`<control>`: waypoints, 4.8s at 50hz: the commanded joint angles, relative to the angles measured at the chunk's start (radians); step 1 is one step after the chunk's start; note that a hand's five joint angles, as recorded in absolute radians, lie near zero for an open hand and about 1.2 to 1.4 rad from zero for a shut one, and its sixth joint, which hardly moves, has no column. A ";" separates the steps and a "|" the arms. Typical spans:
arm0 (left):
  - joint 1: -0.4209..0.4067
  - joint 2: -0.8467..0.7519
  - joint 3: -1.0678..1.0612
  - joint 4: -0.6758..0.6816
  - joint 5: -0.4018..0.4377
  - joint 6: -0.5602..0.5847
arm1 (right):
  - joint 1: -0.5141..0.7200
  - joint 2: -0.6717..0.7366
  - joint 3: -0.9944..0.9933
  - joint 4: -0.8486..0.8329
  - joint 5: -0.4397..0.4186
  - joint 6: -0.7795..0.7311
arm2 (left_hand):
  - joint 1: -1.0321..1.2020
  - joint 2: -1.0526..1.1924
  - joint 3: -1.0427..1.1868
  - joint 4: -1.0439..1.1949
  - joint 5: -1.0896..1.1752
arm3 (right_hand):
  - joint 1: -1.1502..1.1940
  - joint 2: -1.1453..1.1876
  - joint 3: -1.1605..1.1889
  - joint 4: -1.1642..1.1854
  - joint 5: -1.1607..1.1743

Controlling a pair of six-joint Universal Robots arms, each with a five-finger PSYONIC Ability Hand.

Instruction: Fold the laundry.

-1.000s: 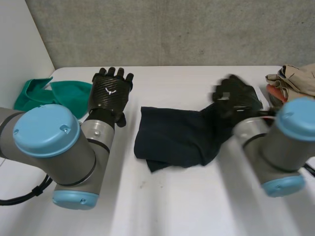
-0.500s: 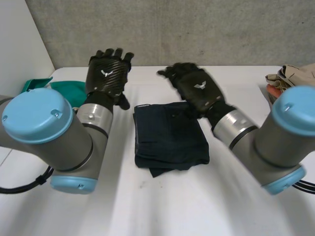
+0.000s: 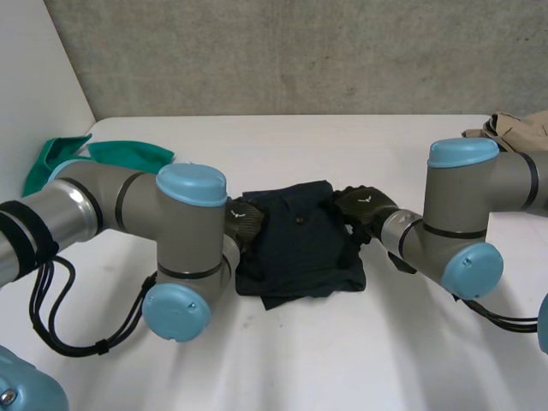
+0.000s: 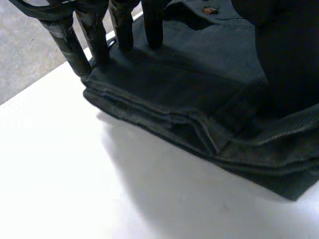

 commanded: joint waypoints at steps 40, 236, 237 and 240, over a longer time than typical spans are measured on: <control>0.021 0.426 -0.253 0.120 0.209 -0.107 | 0.169 -0.130 0.540 -0.748 0.103 -0.210 | 0.008 -0.008 -0.016 -0.004 -0.024 | 0.015 0.042 0.029 0.027 0.022; 0.357 0.242 -0.242 0.288 0.433 0.040 | -0.094 -0.682 0.761 -0.180 0.010 0.108 | 0.152 0.136 0.128 0.140 0.120 | -0.051 -0.024 -0.037 -0.039 -0.044; 0.375 0.220 -0.233 0.288 0.455 0.065 | -0.078 -0.679 0.757 -0.171 0.010 0.132 | 0.152 0.136 0.128 0.140 0.120 | -0.051 -0.024 -0.037 -0.039 -0.044; 0.426 0.142 -0.177 0.285 0.519 0.156 | -0.017 -0.660 0.744 -0.166 0.013 0.209 | 0.149 0.133 0.125 0.137 0.117 | -0.051 -0.024 -0.037 -0.039 -0.044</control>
